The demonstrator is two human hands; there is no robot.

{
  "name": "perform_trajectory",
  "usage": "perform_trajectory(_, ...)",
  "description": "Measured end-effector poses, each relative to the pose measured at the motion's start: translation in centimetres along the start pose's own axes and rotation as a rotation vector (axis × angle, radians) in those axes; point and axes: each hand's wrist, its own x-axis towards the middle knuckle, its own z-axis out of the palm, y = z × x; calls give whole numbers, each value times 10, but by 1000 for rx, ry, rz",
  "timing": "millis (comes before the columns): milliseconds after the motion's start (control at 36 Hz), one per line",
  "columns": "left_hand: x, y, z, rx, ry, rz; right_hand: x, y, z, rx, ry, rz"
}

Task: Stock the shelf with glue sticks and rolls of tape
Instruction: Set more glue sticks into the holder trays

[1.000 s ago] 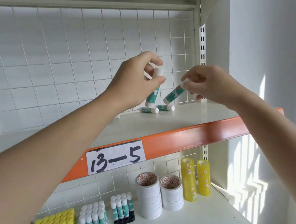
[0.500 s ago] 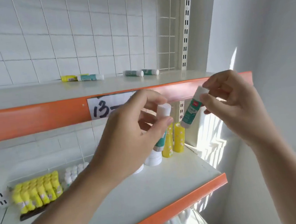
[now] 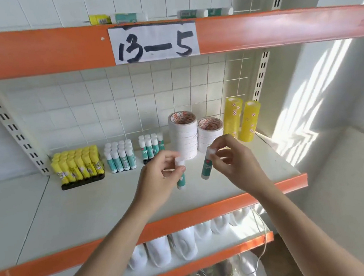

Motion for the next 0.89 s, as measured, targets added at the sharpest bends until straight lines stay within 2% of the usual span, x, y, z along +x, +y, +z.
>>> perform_trajectory(417,-15,-74,-28,157,224,-181,17,61,74,-34,-178,1)
perform_trajectory(667,-2,-103,-47,228,157,-190,25,74,117,-168,-65,-17)
perform_trajectory(889,17,-120,-51,262,88,-108,24,76,135,-257,-16,-29)
